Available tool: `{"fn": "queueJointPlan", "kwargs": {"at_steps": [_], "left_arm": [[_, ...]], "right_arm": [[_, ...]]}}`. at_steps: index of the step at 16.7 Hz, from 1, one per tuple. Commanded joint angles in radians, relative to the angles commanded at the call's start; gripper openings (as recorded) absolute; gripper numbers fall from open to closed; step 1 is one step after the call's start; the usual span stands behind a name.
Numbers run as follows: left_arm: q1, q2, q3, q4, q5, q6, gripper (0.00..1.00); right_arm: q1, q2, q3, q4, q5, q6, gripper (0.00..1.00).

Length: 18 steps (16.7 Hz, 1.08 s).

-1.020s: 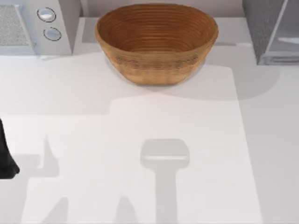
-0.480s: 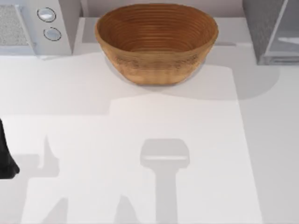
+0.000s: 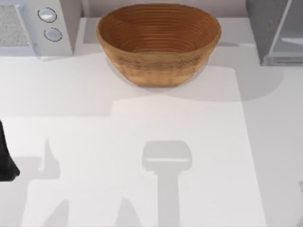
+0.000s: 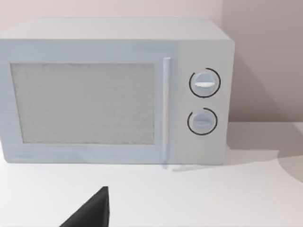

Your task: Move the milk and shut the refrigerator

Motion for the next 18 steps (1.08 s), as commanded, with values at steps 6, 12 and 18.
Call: {"fn": "queueJointPlan", "kwargs": {"at_steps": [6,12,18], "left_arm": [[0.0,0.0,0.0,0.0,0.0,0.0,1.0],[0.0,0.0,0.0,0.0,0.0,0.0,1.0],[0.0,0.0,0.0,0.0,0.0,0.0,1.0]], "right_arm": [[-0.563,0.669,0.184,0.036,-0.289,-0.643,1.0],[-0.921,1.064,0.283,0.112,-0.483,-1.028,1.0],[-0.975,1.121,0.298,0.129,-0.515,-1.082,1.0]]}}
